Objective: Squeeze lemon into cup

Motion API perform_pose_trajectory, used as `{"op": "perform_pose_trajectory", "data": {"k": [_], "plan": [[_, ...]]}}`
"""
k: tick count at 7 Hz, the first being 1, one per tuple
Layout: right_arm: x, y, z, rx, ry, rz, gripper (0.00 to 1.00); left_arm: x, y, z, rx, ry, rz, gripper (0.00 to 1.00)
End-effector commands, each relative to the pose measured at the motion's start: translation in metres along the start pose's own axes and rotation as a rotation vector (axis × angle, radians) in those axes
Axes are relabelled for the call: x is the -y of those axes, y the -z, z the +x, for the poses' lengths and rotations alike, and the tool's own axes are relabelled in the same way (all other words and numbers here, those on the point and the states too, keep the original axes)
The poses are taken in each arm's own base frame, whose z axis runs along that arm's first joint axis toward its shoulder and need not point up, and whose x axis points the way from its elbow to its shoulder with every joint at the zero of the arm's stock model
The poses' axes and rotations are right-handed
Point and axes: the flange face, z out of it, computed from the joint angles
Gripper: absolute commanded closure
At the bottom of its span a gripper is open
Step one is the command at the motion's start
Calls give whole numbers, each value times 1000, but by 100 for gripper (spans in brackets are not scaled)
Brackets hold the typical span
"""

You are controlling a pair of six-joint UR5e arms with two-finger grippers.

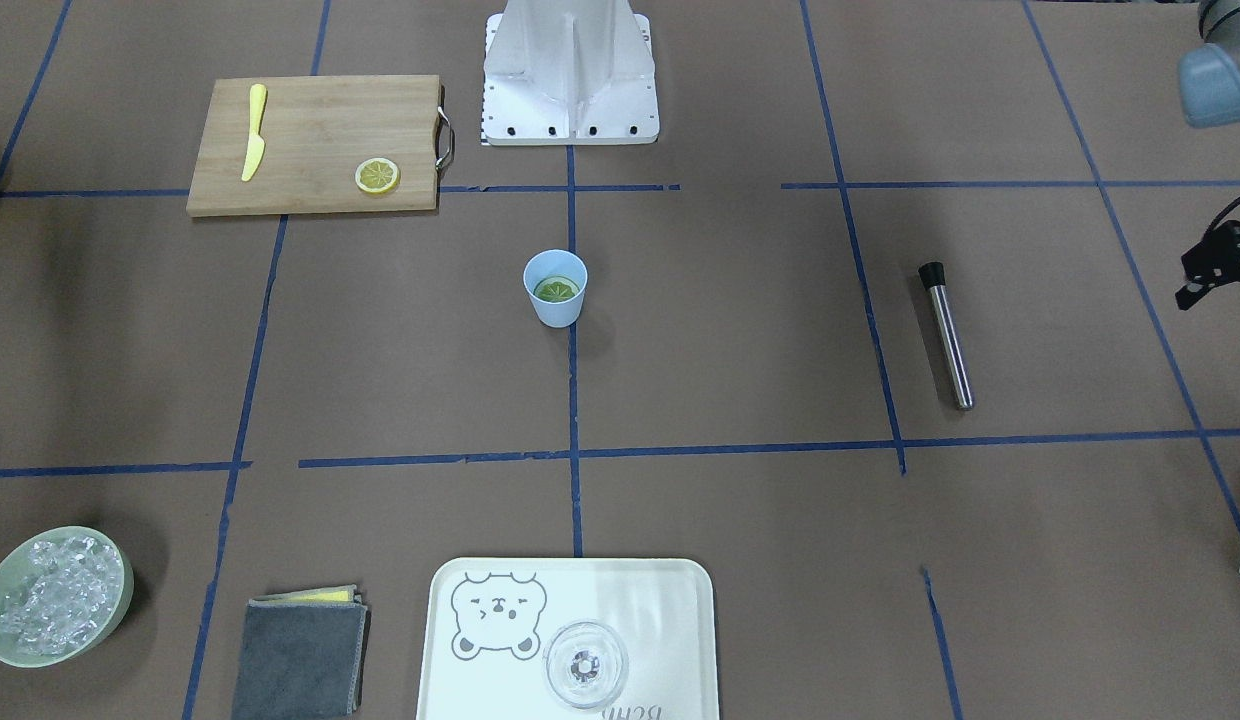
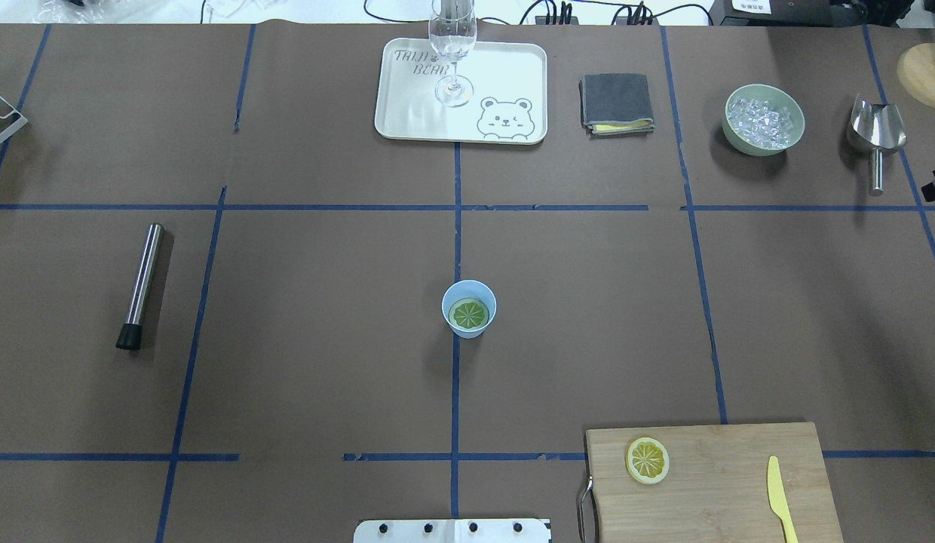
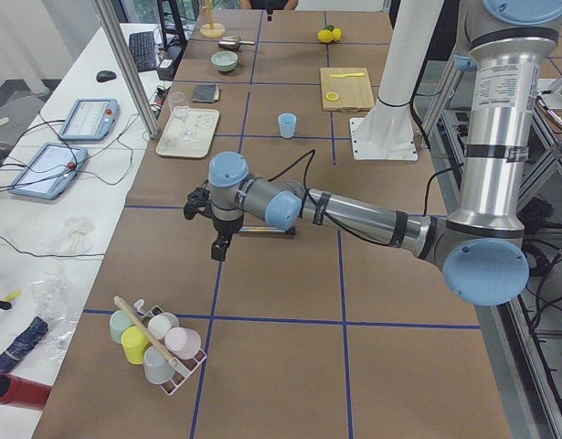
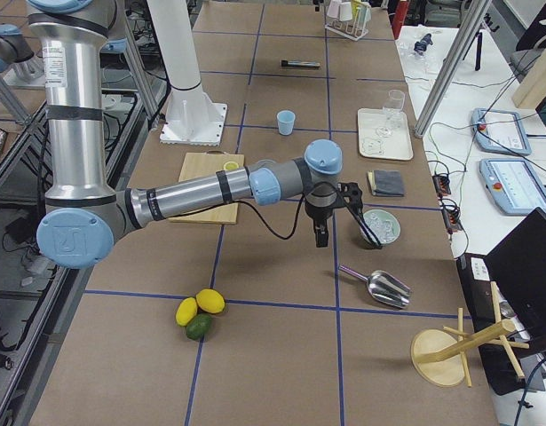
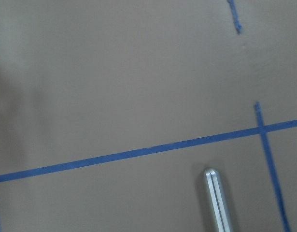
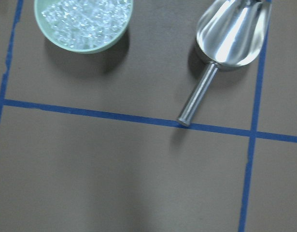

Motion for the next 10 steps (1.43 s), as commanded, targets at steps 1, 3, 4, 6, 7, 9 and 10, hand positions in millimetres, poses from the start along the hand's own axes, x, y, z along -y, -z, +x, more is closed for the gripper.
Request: {"op": "perform_pose_trajectory", "data": {"k": [1,3,4,6,7,9,10], "plan": [[-10,-9,63,6,17,-27,0,-61,4,-96,27,17,-24,0],[-10,-2,71,13,27,-62,0,-75,-19,-103,-124,85,-59,0],[-10,-2,71,13,26,-63,0,-79,-21,-104,-127,107,-79,0],[-9,-2,69,16,28,-63,0,-67,5,-84,-97,158,-145,0],[-9,-2,70,16,28,-64,0,-69,4,-93,-8,146,-162,0],[-6,0,67,13,36,-59,0,-77,2,-96,14,137,-172,0],[-7,-1,66,9,40,-61,0,-73,4,-94,12,130,-166,0]]}}
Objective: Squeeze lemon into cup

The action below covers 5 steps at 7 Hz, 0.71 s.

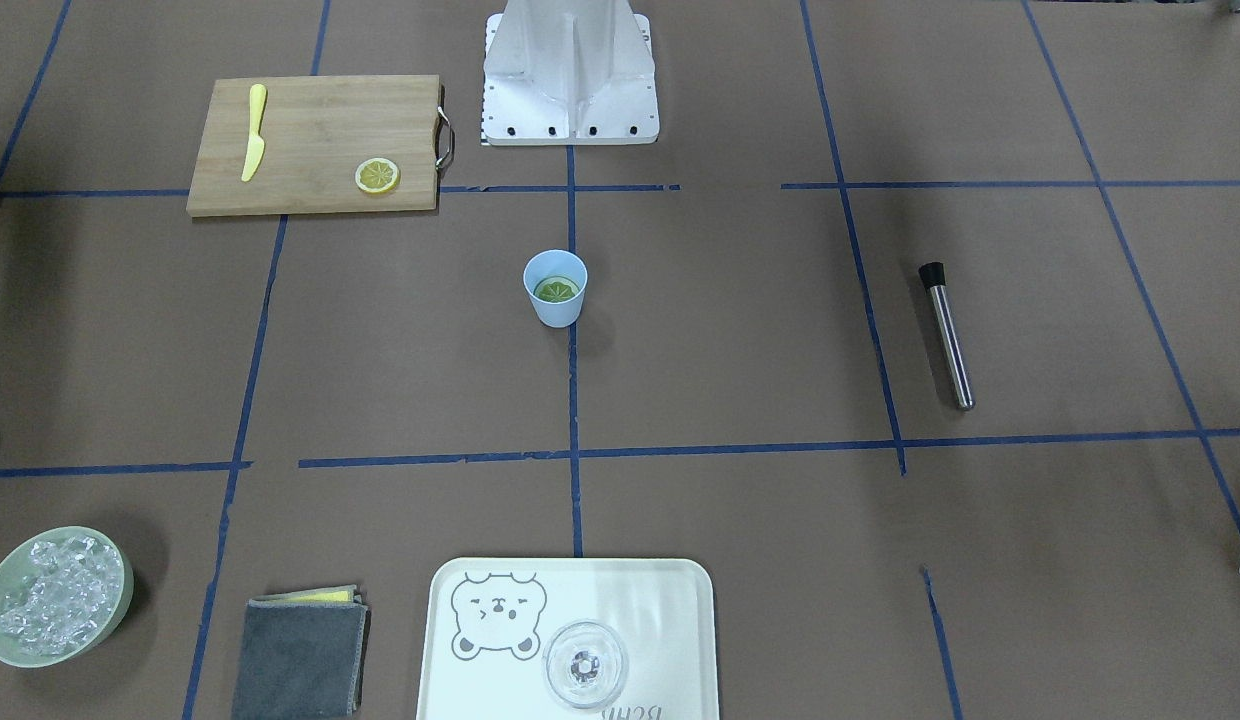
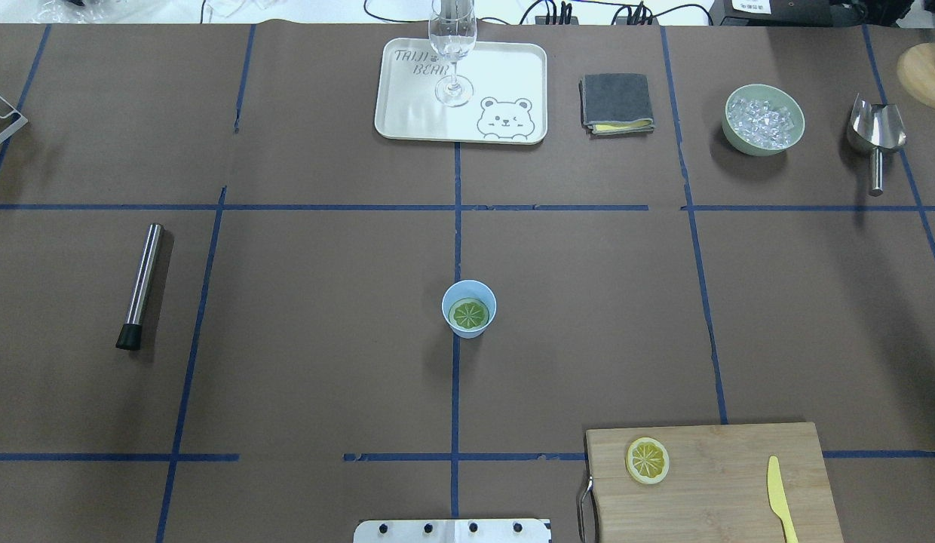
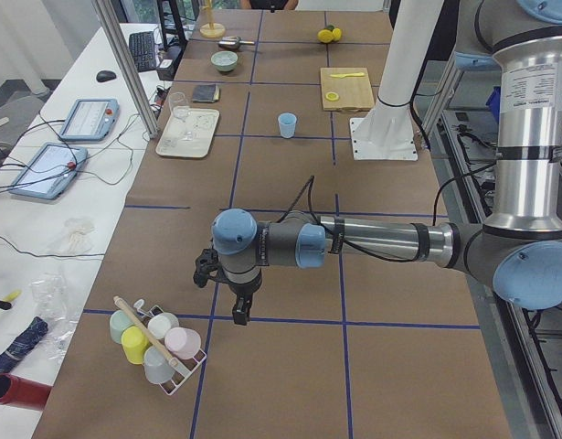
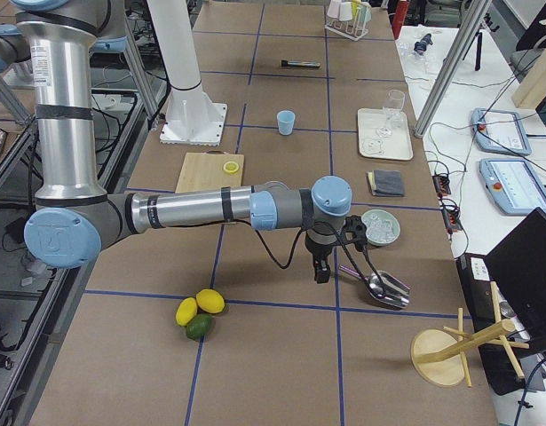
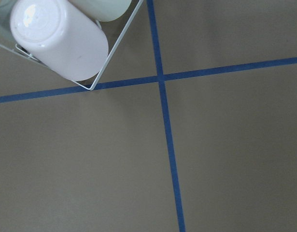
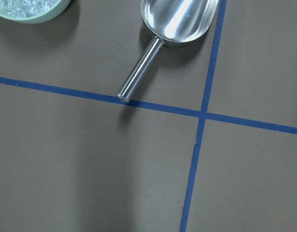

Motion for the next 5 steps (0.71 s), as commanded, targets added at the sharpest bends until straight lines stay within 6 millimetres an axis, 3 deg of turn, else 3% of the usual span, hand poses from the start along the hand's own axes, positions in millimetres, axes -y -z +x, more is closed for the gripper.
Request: {"op": "perform_pose_trajectory", "data": {"k": [1,4,5], "plan": [[-1,-2,0,-13,3,-4,0,-1,0,1,2,-2,-1,0],[-1,-1,-2,-2,5,-1,0,0,-1,7,-66,3,5,0],[-1,-1,-3,1,8,-1,0,9,8,14,-55,-23,29,0]]}}
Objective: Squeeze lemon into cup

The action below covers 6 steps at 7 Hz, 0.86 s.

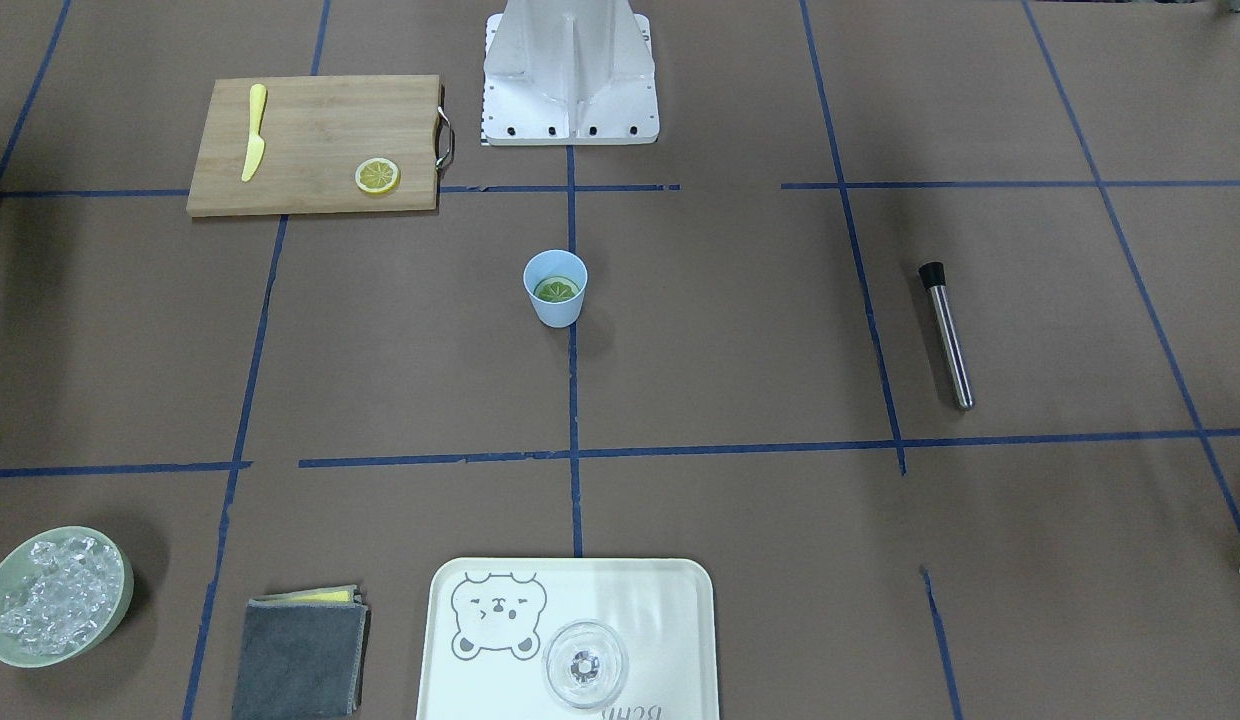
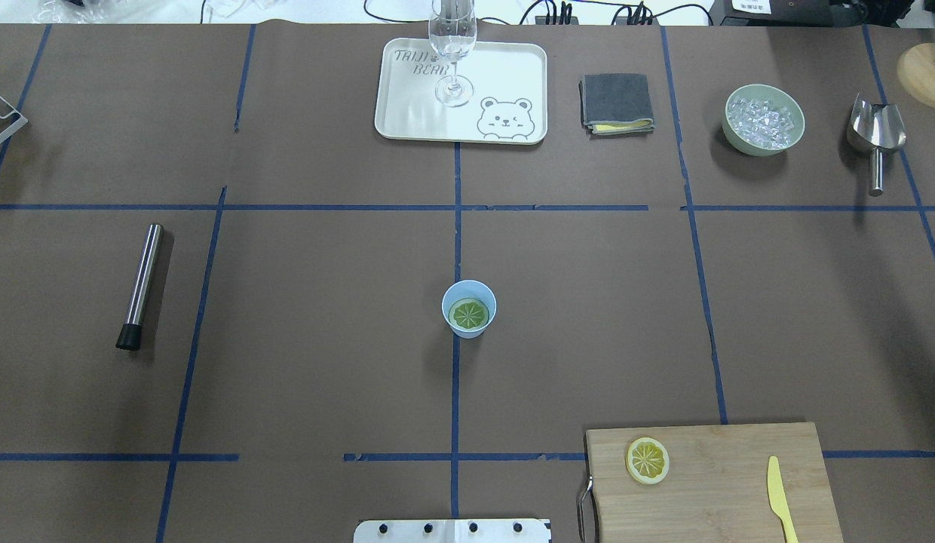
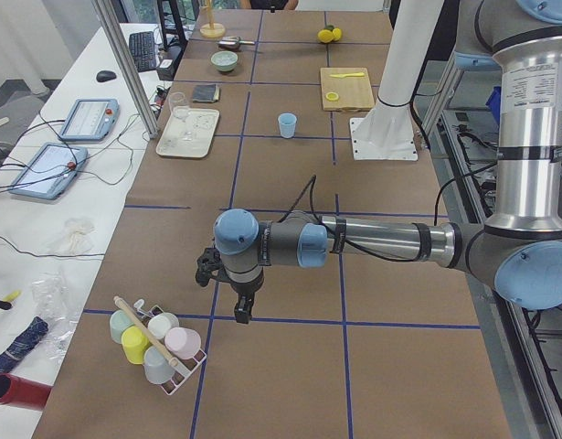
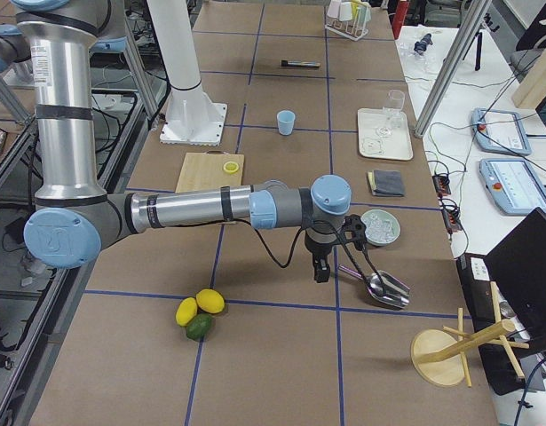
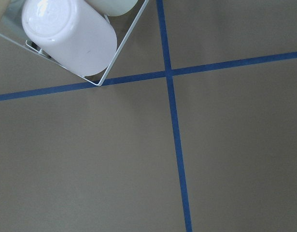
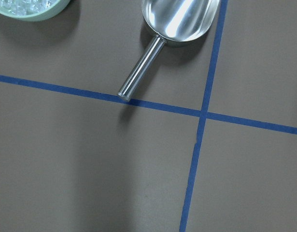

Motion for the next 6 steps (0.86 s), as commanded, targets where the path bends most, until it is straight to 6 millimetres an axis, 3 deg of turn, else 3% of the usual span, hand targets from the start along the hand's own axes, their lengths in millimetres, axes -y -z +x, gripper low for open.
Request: {"op": "perform_pose_trajectory", "data": {"k": [1,3,6], "plan": [[1,-1,-3,6,7,3,0,9,6,7,-4,-22,19,0],[2,-5,-5,7,11,-3,0,10,16,16,-9,-38,37,0],[2,-6,-5,7,11,-3,0,10,9,12,-5,-34,24,0]]}}
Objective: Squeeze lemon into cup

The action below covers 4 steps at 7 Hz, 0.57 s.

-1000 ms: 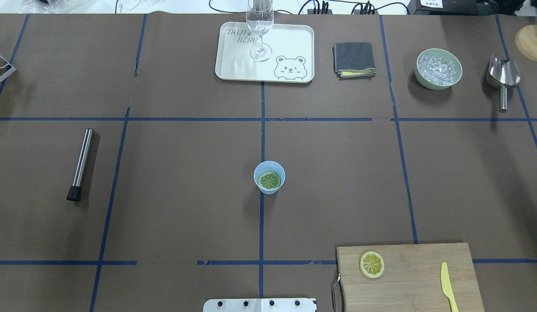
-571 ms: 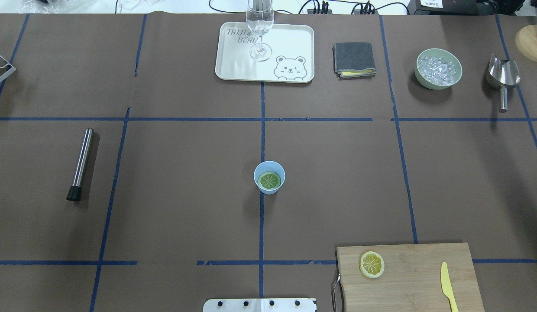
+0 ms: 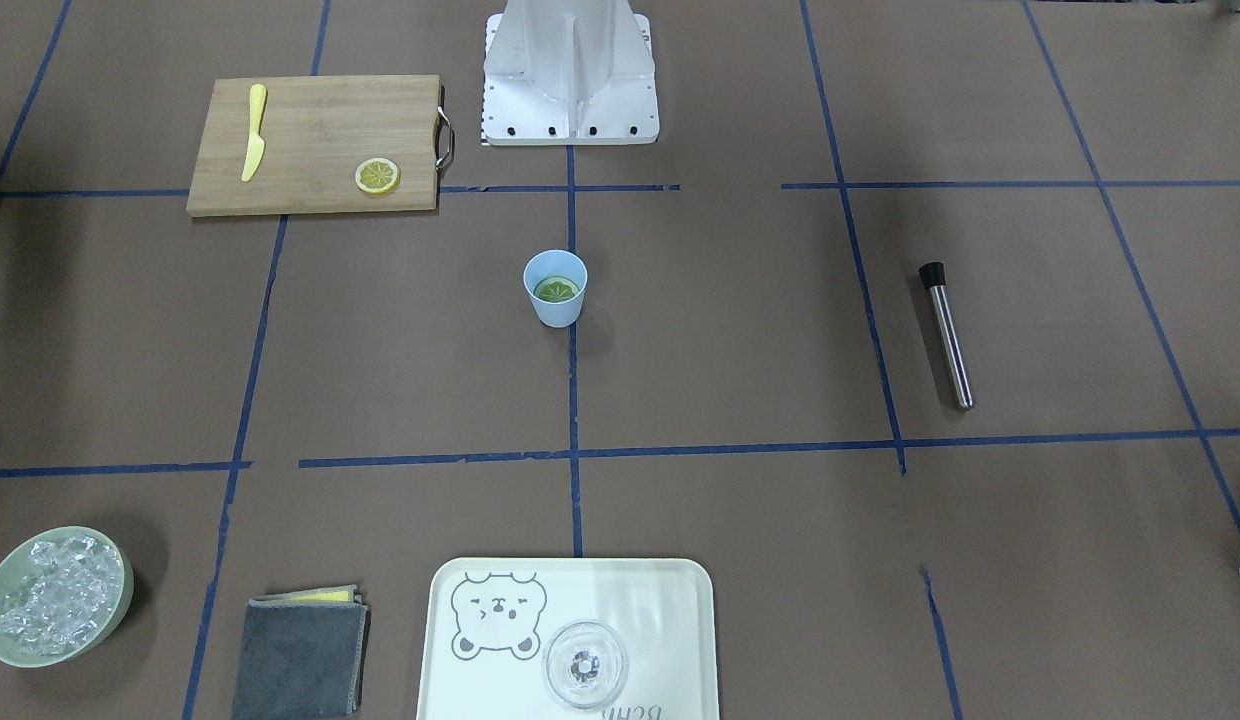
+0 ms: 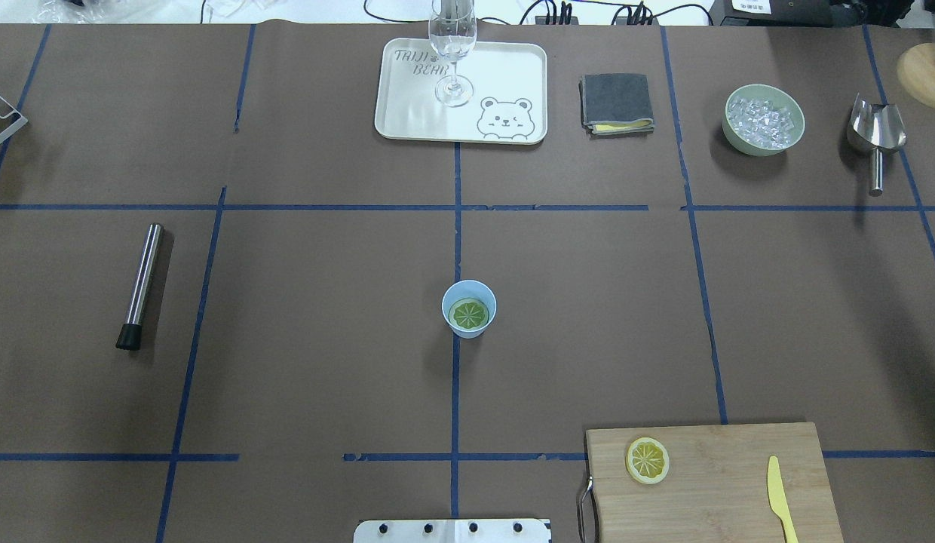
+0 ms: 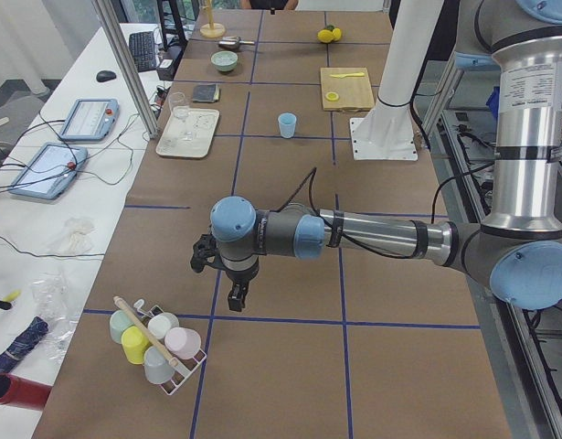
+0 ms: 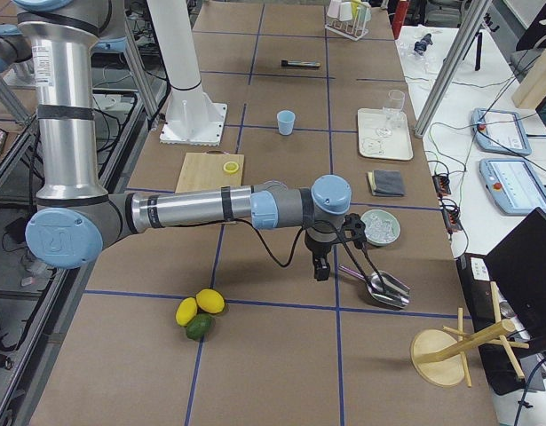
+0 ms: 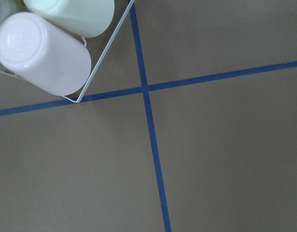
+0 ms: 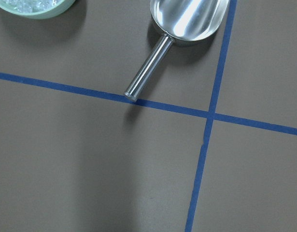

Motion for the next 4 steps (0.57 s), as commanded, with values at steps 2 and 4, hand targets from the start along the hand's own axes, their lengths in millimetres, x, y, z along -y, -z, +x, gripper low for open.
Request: {"op": "perform_pose_trajectory", "data": {"k": [2,4], "plan": [[-1,-2,2,0,-8,-4,0,0,-4,-3,1,4,-6,0],[-1,-3,2,-1,-12,-5,0,-1,-5,-4,1,5,-7,0]]}}
